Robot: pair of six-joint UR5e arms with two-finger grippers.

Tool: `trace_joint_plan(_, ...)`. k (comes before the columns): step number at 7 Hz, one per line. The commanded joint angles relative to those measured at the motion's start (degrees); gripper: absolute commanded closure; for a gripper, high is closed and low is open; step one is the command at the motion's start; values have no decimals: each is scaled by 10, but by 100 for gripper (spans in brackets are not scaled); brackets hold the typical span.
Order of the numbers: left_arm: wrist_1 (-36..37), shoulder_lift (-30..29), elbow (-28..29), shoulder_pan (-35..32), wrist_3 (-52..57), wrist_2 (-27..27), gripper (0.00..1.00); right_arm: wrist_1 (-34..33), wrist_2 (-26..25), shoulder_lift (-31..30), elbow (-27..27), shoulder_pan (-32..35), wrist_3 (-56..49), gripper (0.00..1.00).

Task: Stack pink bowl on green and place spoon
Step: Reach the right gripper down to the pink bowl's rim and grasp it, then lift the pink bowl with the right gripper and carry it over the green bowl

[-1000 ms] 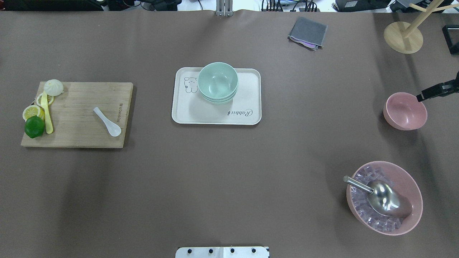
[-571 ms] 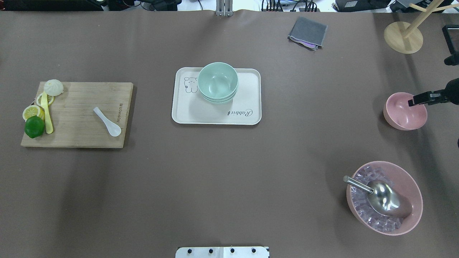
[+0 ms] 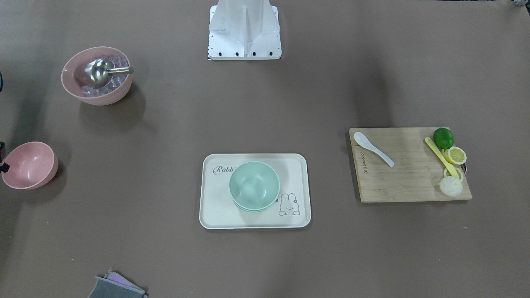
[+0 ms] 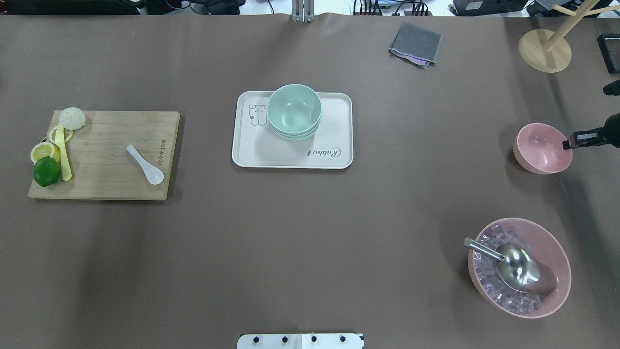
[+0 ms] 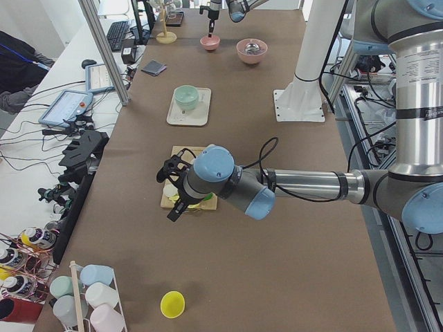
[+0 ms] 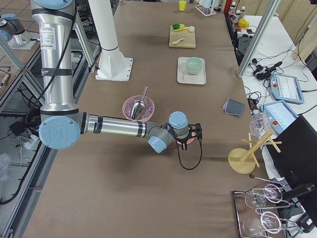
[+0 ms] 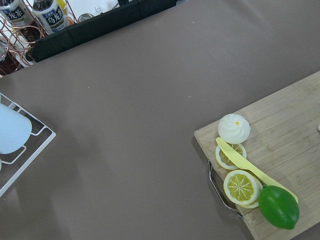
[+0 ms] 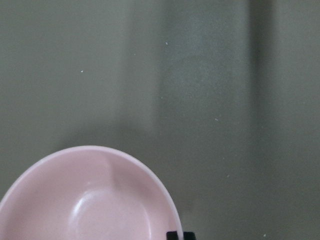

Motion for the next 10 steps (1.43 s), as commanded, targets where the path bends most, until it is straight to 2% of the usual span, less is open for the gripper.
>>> trace_joint_plan(1, 0, 4, -2, 0, 0, -1, 2, 0, -2, 4, 16, 0, 1, 100)
trace_joint_plan(3, -12, 5, 0, 0, -3, -1, 2, -1, 2, 48, 49, -4, 7, 100)
trace_joint_plan(5, -12, 5, 0, 1, -3, -1, 2, -8, -1, 132, 51, -45, 45, 100)
trace_joint_plan(6, -12, 5, 0, 1, -3, -1, 2, -8, -21, 179, 50, -80, 108, 100)
trace_joint_plan(7, -12, 5, 1, 1, -2, -1, 2, -28, -79, 223, 50, -130, 165, 100)
trace_joint_plan(8, -12, 5, 1, 1, -3, -1, 2, -117, -126, 286, 58, -166, 208, 100)
trace_joint_plan(9, -12, 6, 2, 2, -2, -1, 2, -231, -157, 341, 82, -195, 229, 100)
trace_joint_plan(10, -12, 8, 2, 2, -2, -1, 2, -313, -180, 388, 97, -217, 253, 100)
